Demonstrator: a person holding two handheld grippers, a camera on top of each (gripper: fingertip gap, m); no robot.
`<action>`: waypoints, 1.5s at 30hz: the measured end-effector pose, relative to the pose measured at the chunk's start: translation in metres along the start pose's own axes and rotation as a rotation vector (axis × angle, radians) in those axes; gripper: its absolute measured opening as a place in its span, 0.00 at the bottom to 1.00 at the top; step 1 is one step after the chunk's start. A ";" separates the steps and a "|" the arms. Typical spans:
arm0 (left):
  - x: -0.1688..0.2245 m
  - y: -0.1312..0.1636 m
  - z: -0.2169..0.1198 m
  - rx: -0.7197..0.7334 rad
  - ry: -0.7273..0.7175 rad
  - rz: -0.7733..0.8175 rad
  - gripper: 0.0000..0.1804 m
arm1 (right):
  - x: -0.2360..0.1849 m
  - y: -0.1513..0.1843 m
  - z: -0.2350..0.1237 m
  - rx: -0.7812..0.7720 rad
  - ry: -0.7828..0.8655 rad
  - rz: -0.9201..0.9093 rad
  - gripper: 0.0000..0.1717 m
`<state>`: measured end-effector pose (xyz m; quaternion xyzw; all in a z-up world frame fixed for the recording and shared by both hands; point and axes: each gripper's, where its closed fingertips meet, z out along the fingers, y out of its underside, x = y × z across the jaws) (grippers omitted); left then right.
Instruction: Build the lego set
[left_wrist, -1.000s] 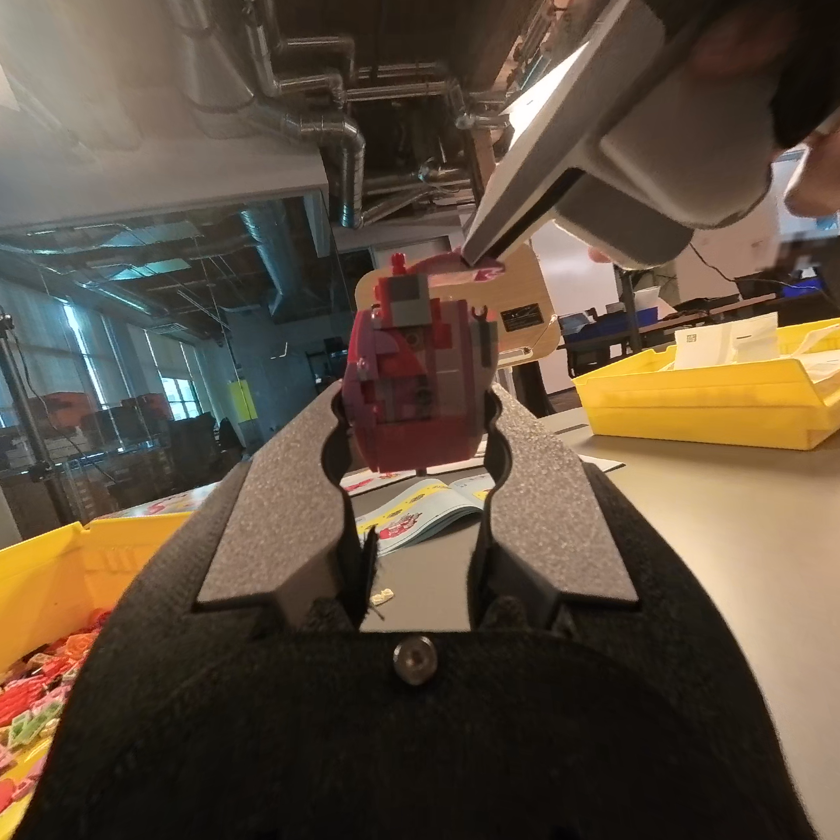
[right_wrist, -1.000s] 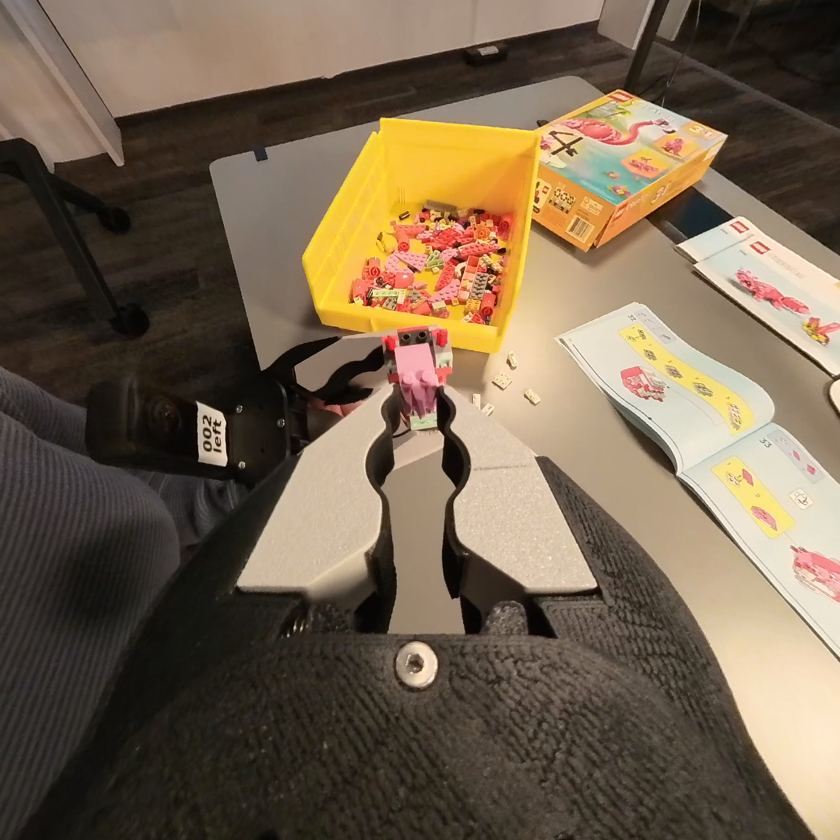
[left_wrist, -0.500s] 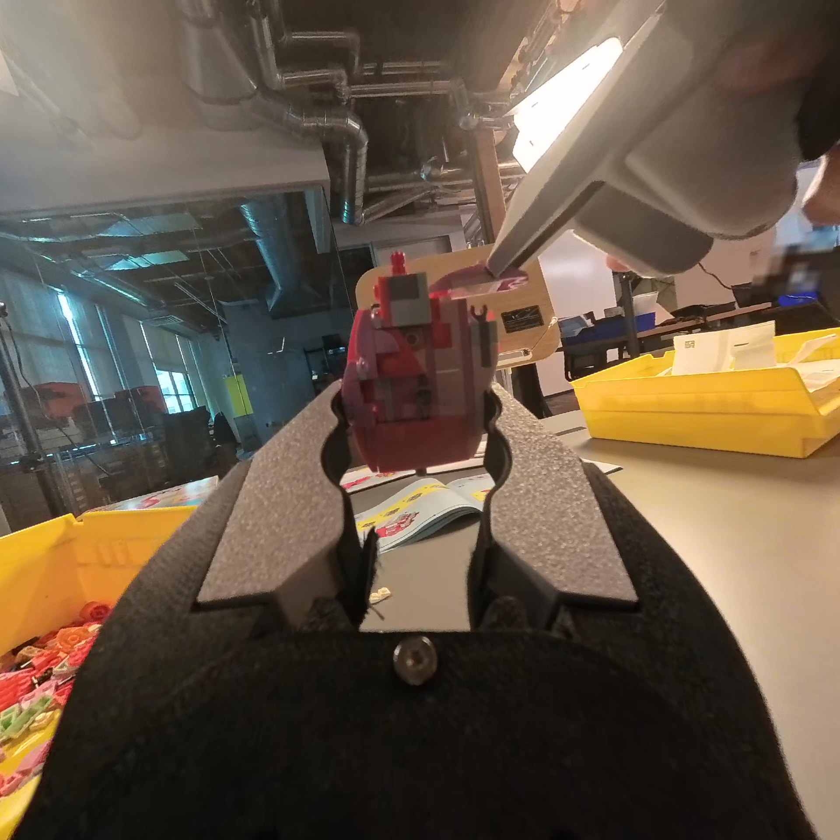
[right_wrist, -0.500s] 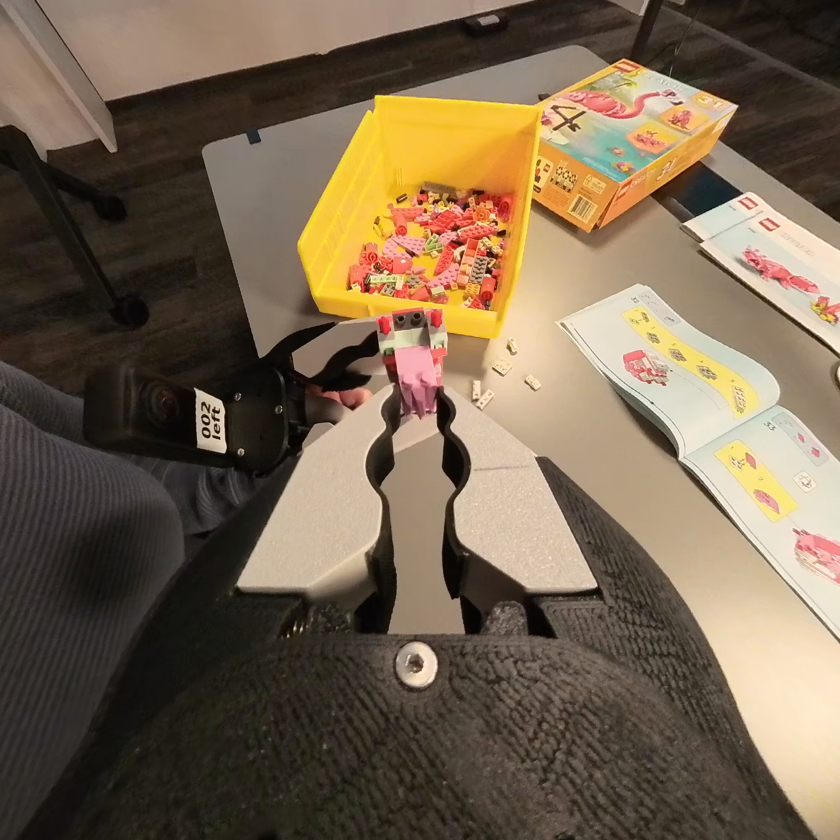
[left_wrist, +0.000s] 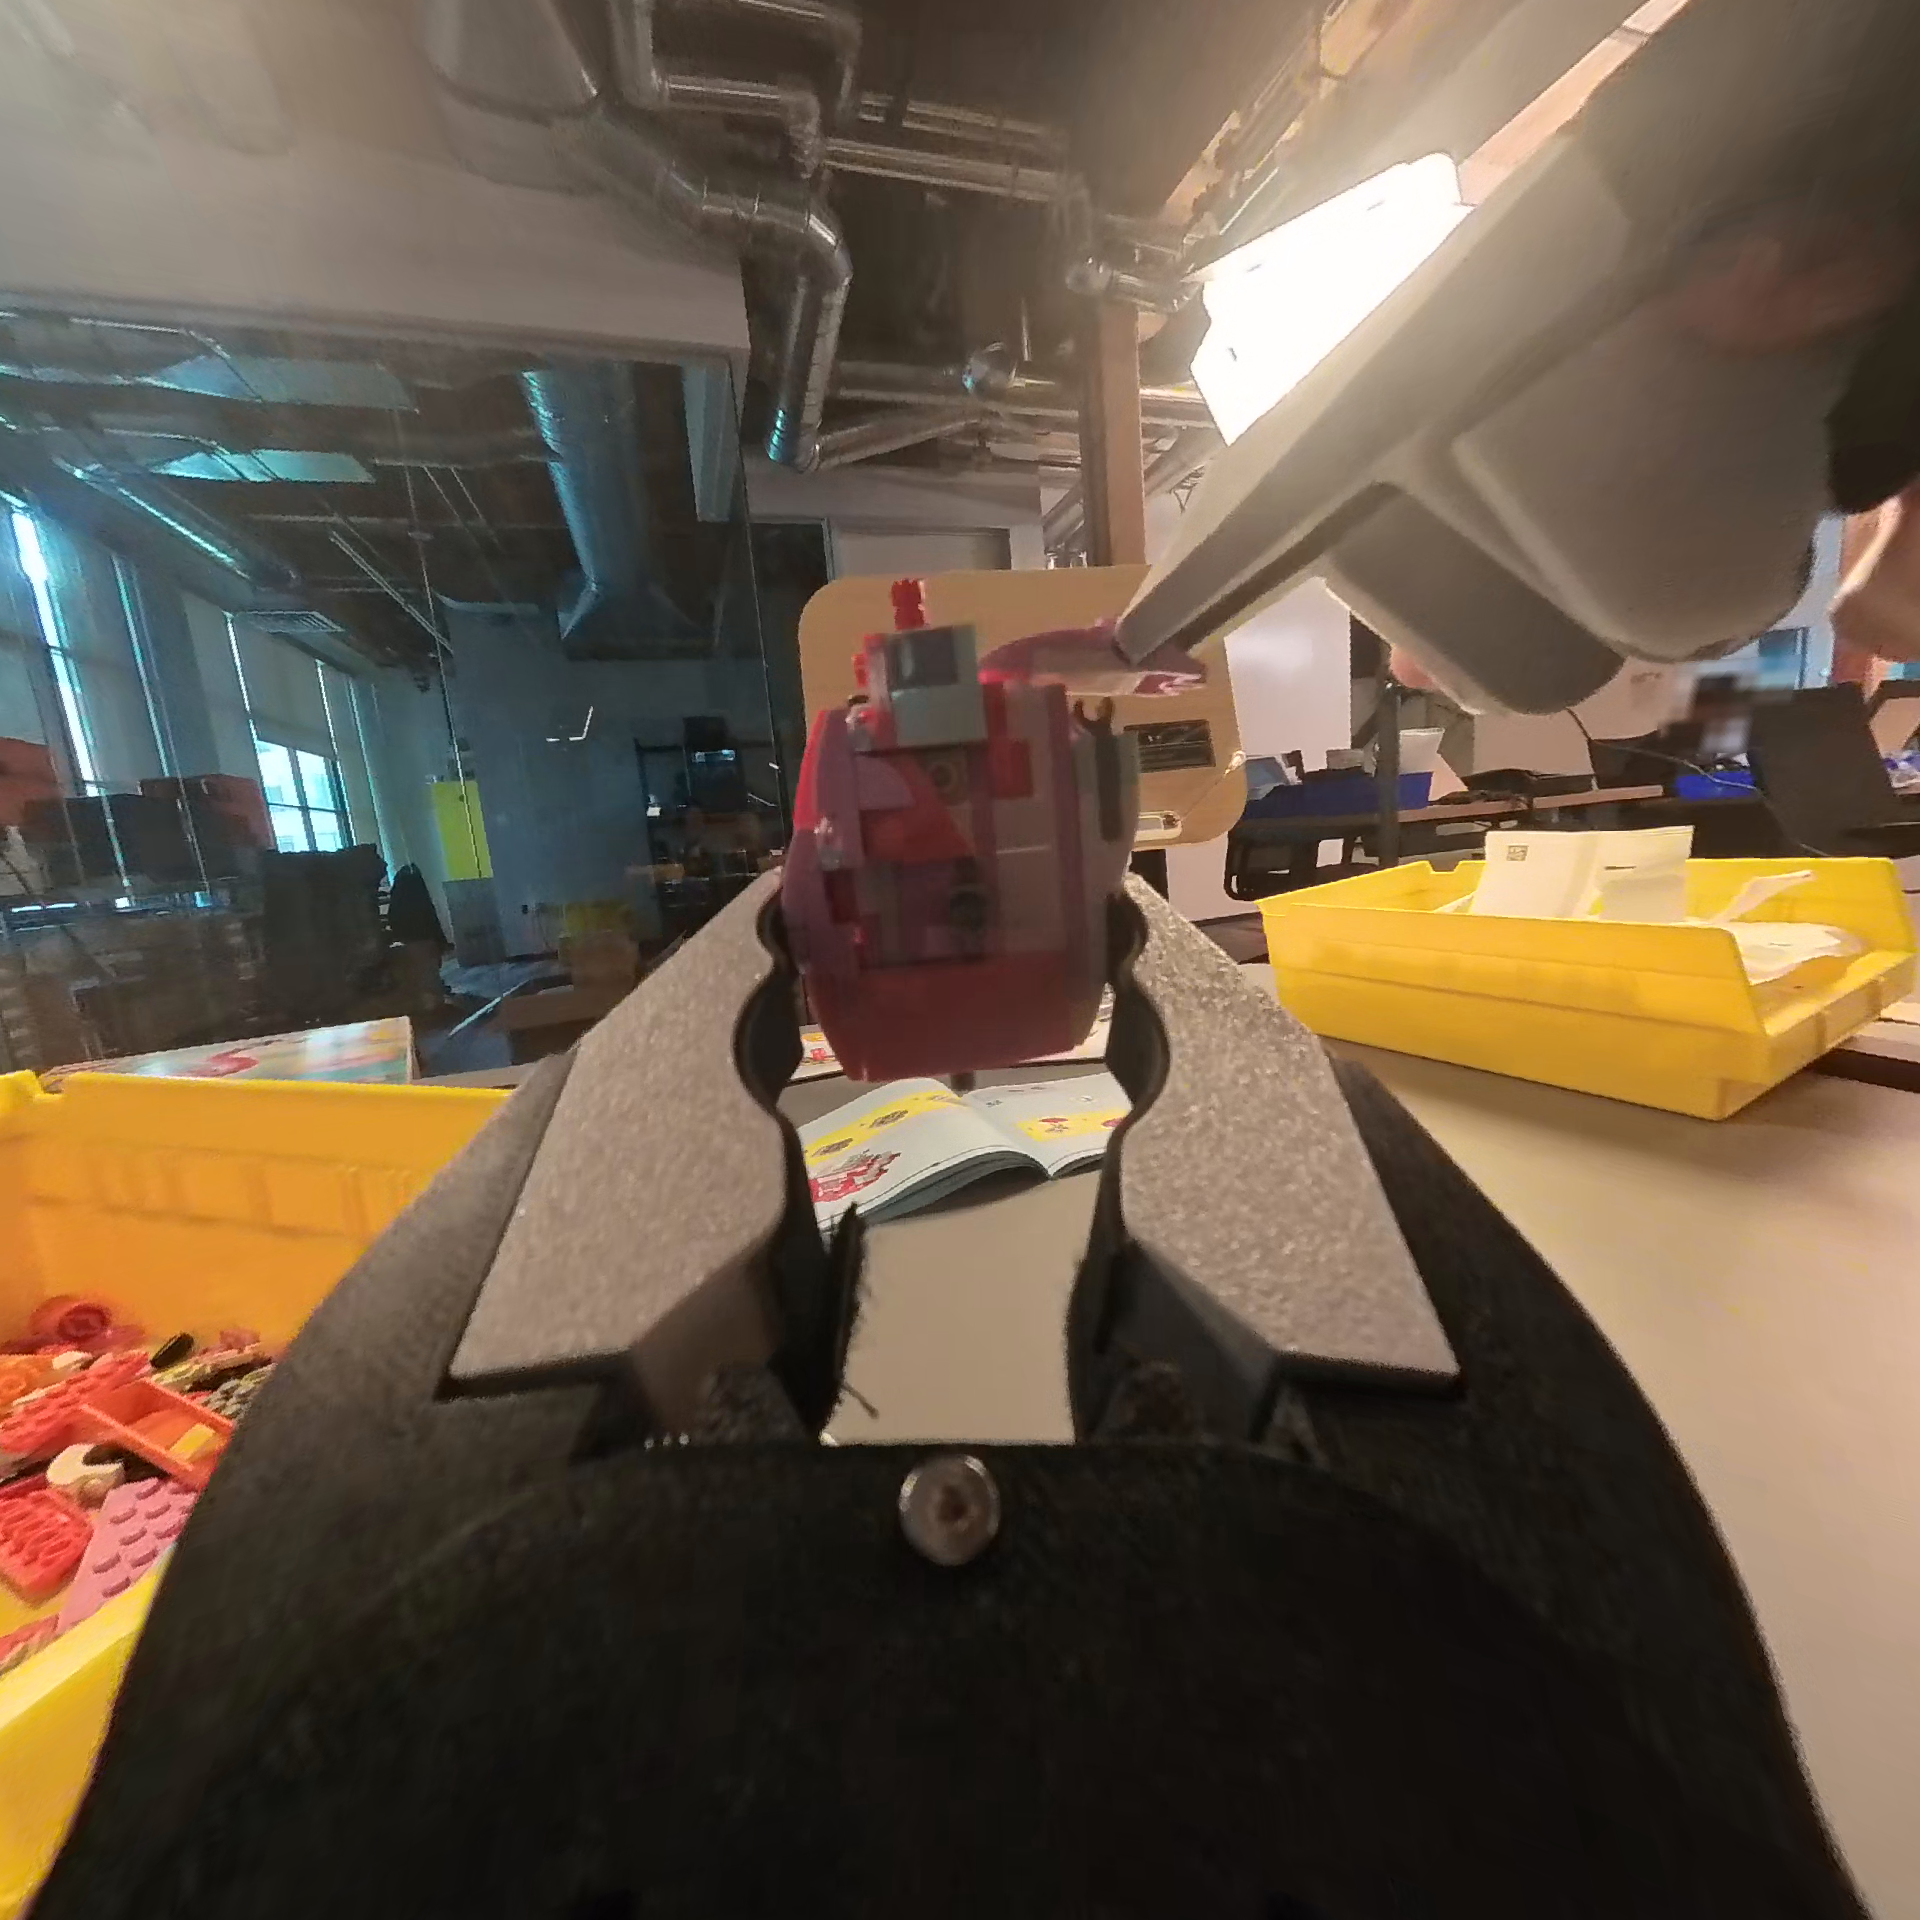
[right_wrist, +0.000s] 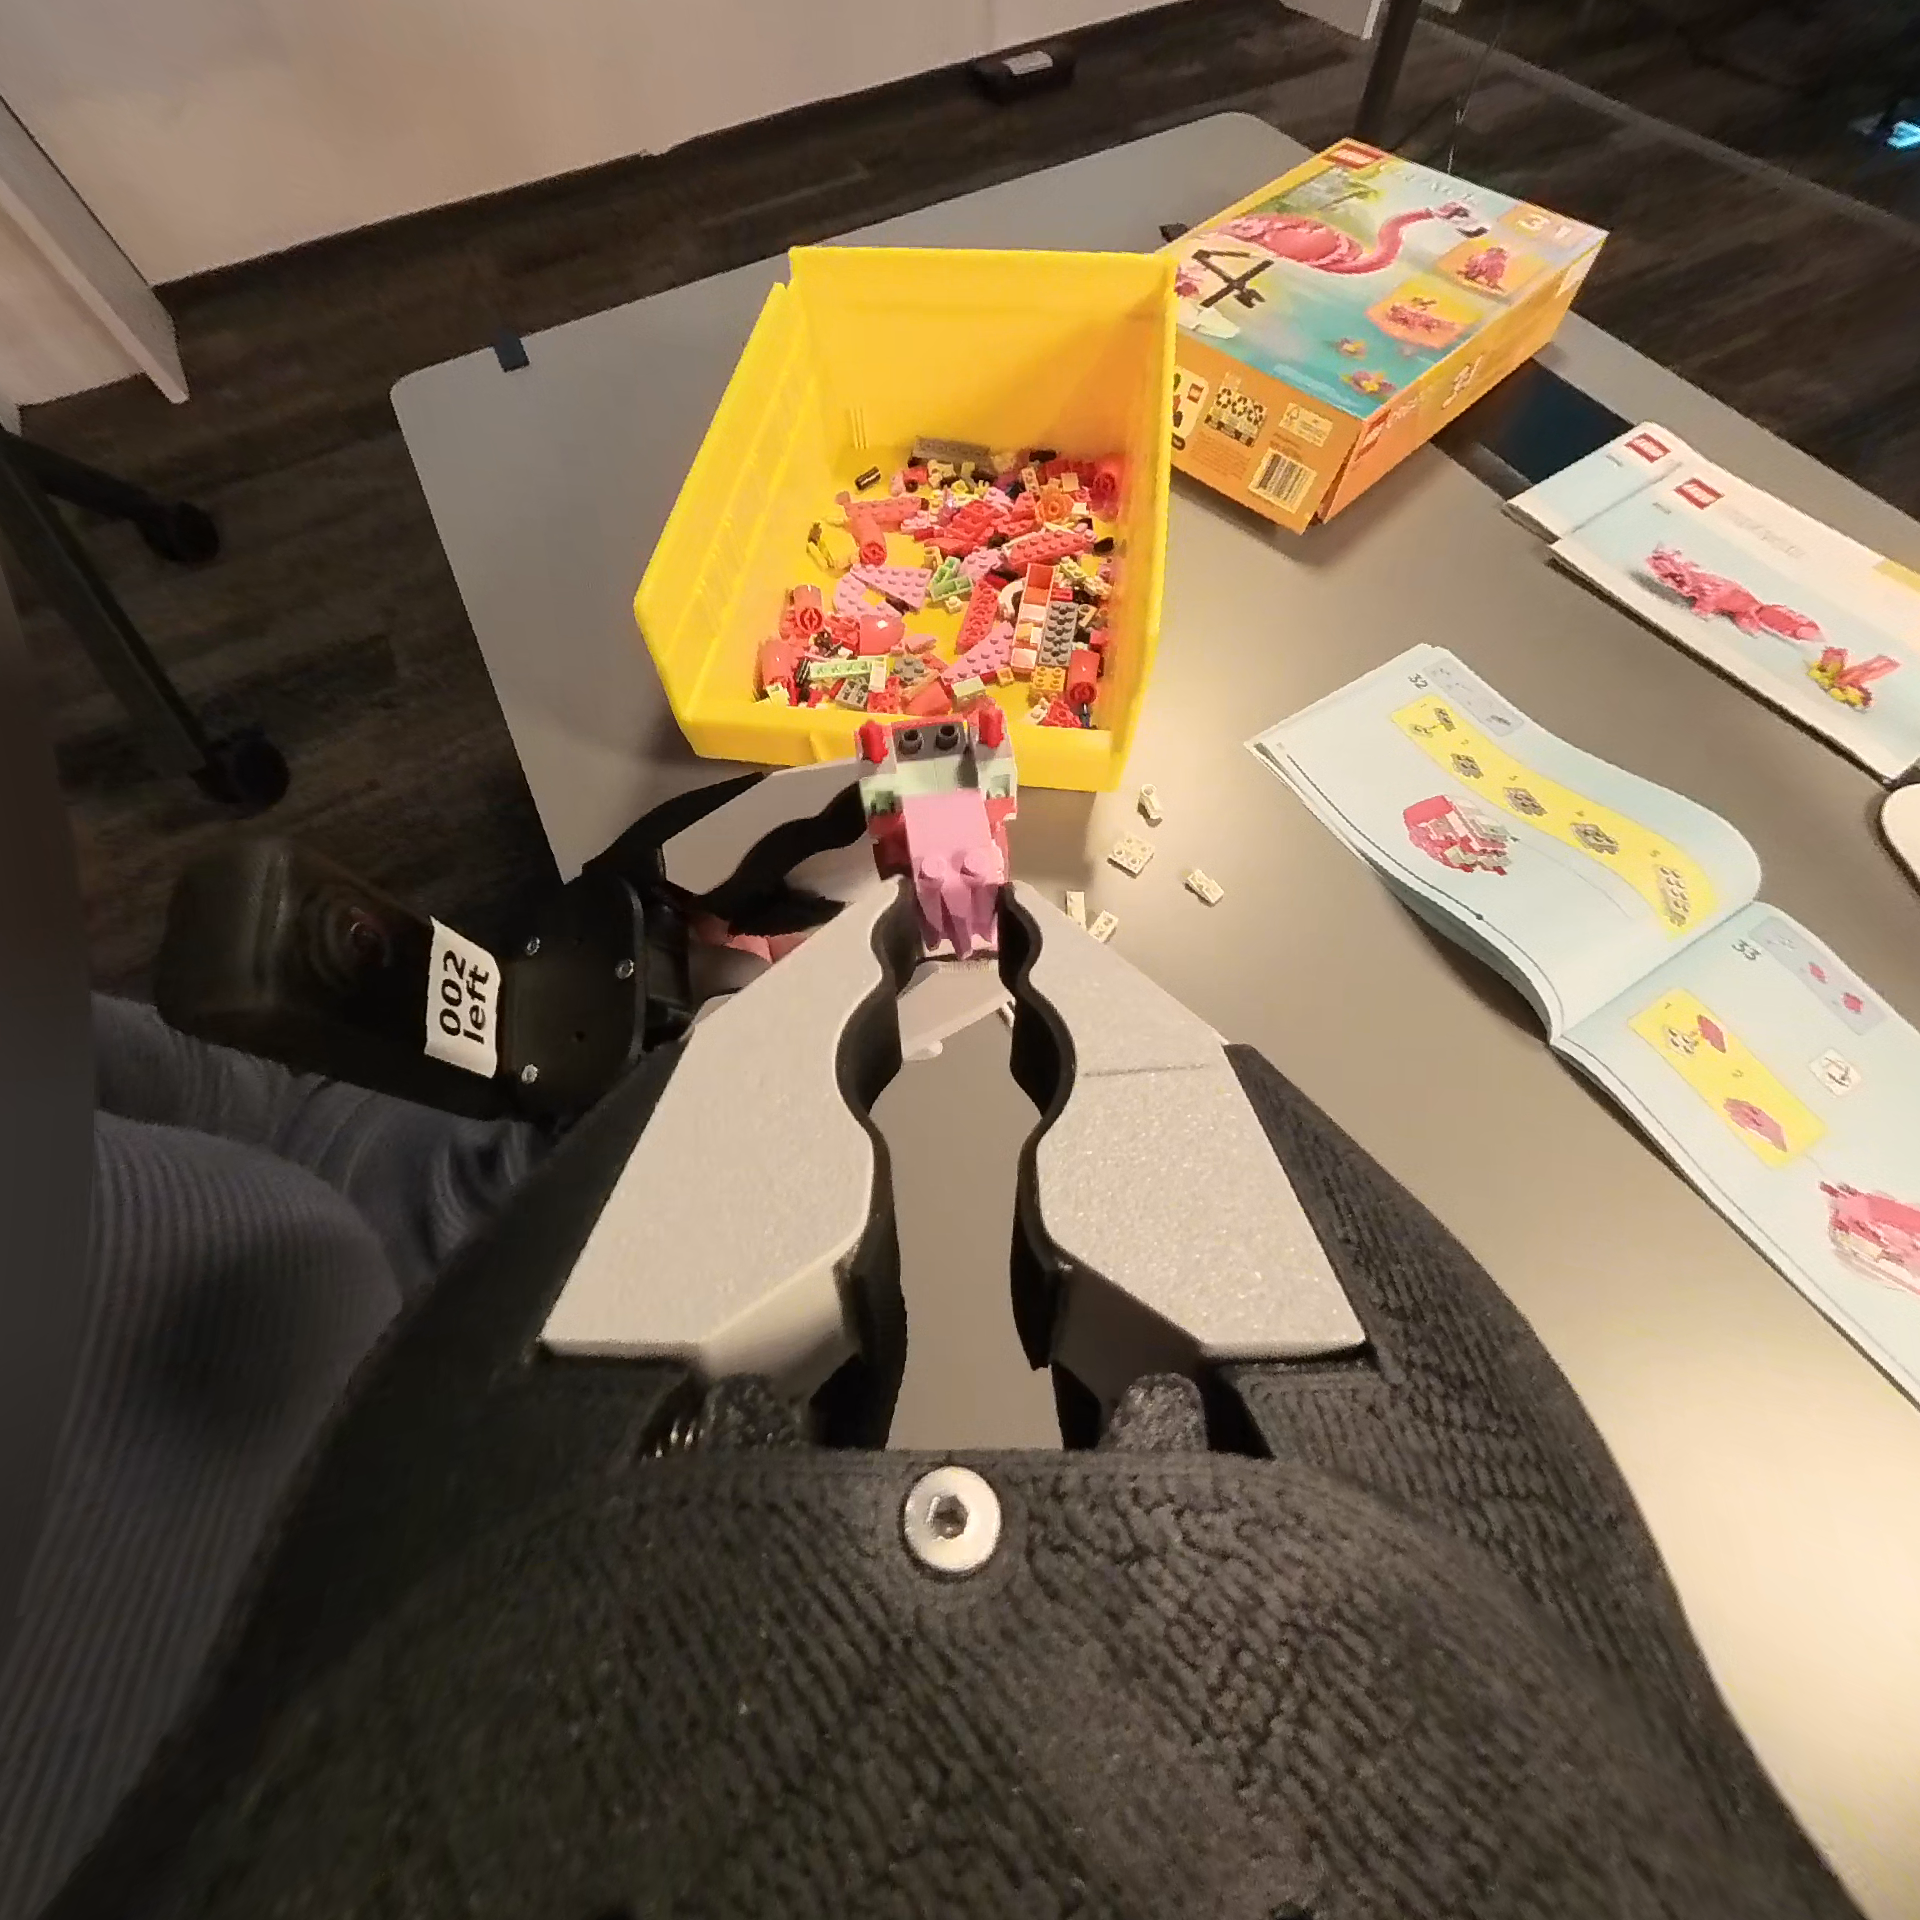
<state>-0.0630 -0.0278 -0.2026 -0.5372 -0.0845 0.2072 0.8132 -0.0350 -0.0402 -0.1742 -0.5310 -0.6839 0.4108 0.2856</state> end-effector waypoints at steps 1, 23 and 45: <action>0.000 0.000 0.000 -0.001 -0.001 -0.001 0.31 | 0.000 0.000 0.001 -0.001 0.001 0.000 0.08; 0.001 0.000 -0.001 0.000 -0.004 0.015 0.32 | 0.001 -0.001 0.000 0.002 -0.032 -0.032 0.08; 0.009 -0.003 0.000 0.012 0.000 0.114 0.31 | -0.005 -0.009 0.002 -0.027 -0.070 -0.032 0.08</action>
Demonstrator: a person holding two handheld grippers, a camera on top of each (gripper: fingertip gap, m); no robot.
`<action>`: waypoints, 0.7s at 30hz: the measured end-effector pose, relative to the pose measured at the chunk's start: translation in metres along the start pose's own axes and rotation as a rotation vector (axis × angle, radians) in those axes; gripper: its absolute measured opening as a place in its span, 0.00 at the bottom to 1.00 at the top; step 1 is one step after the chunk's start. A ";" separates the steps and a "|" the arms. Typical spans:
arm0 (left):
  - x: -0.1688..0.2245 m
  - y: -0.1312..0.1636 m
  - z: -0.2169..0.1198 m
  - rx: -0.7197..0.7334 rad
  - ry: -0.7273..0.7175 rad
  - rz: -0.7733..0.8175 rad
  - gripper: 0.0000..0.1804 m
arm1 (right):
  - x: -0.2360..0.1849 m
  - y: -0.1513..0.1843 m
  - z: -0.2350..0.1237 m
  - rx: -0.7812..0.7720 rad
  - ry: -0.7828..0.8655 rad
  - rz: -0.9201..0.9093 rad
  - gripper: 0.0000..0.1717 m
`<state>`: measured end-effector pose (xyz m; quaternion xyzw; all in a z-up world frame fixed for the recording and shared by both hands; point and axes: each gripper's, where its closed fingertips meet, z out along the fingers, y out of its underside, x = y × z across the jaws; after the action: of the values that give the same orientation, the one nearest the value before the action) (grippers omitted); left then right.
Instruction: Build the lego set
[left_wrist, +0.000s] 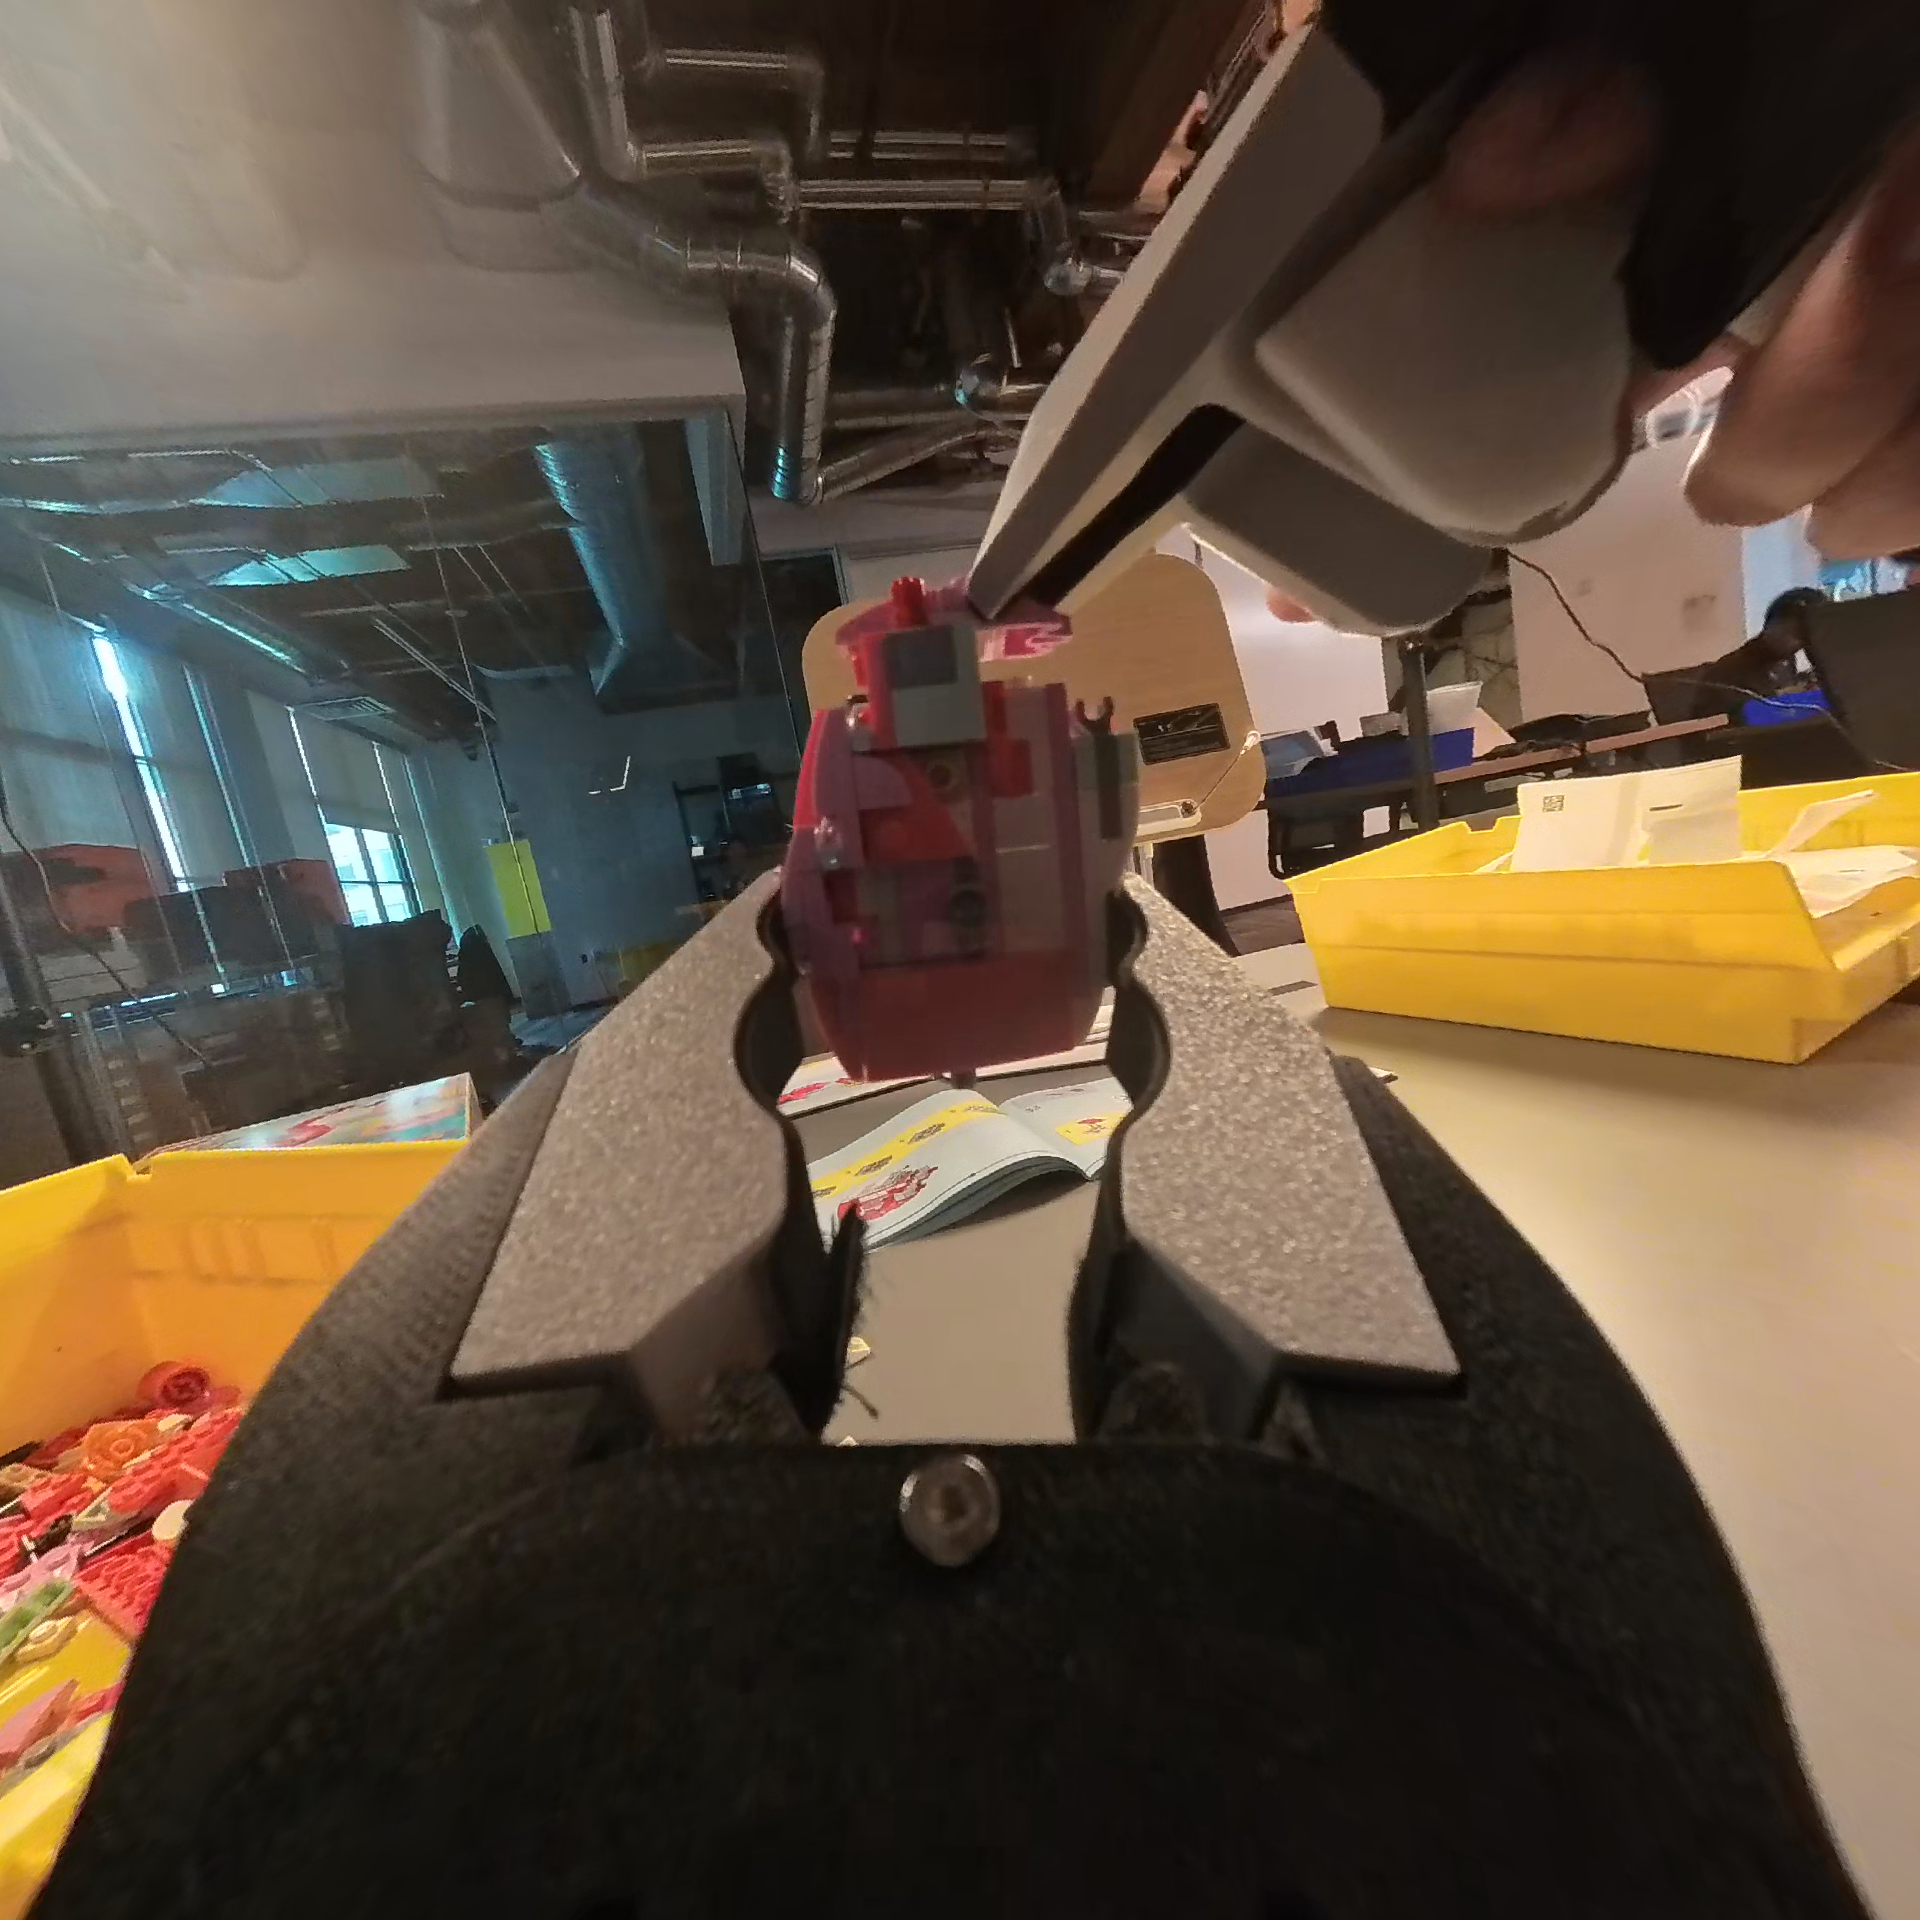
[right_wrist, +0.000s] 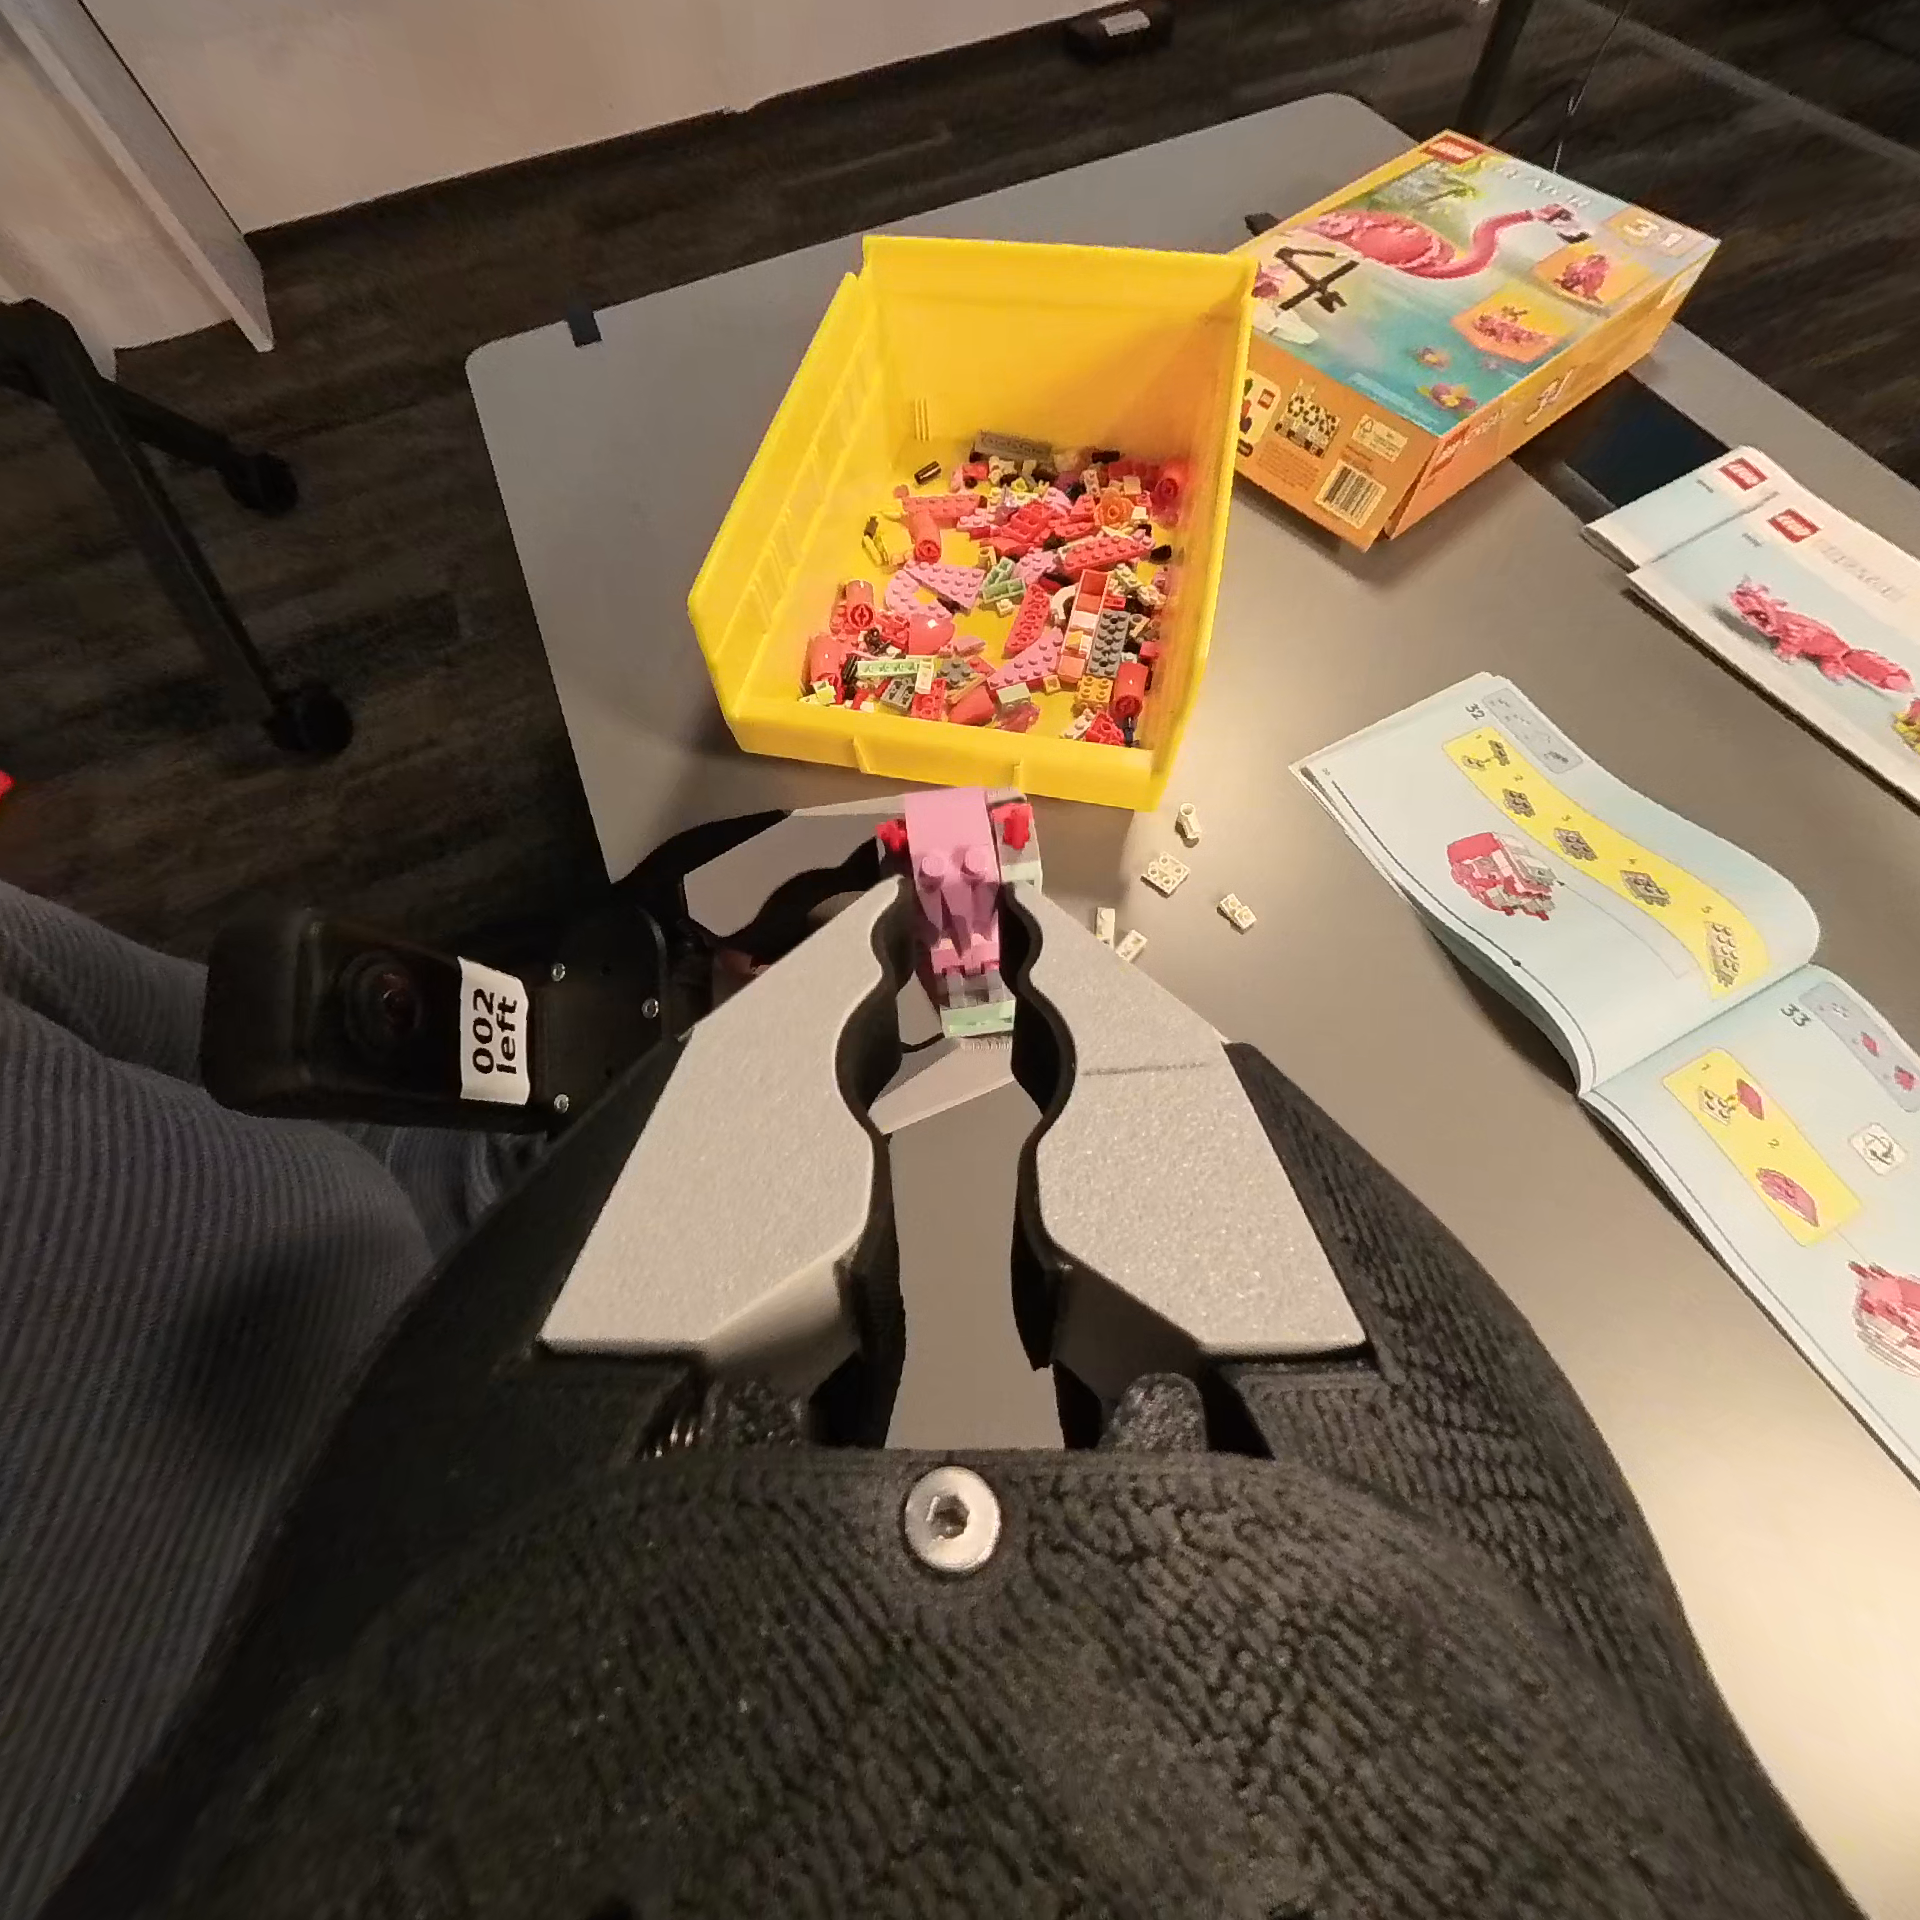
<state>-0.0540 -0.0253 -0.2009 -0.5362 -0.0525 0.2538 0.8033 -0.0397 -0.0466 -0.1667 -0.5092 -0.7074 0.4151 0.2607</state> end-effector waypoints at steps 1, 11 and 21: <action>0.000 0.000 0.000 -0.001 0.000 -0.001 0.32 | 0.000 0.000 0.000 -0.005 0.002 -0.001 0.08; 0.000 0.000 0.001 -0.003 0.003 -0.004 0.32 | 0.001 0.003 0.001 -0.017 0.020 -0.003 0.09; 0.000 0.003 0.002 -0.016 0.026 -0.045 0.31 | 0.001 -0.001 -0.010 0.071 0.044 -0.133 0.20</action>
<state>-0.0560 -0.0223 -0.2029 -0.5447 -0.0560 0.2284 0.8050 -0.0326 -0.0425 -0.1611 -0.4605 -0.7186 0.4106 0.3210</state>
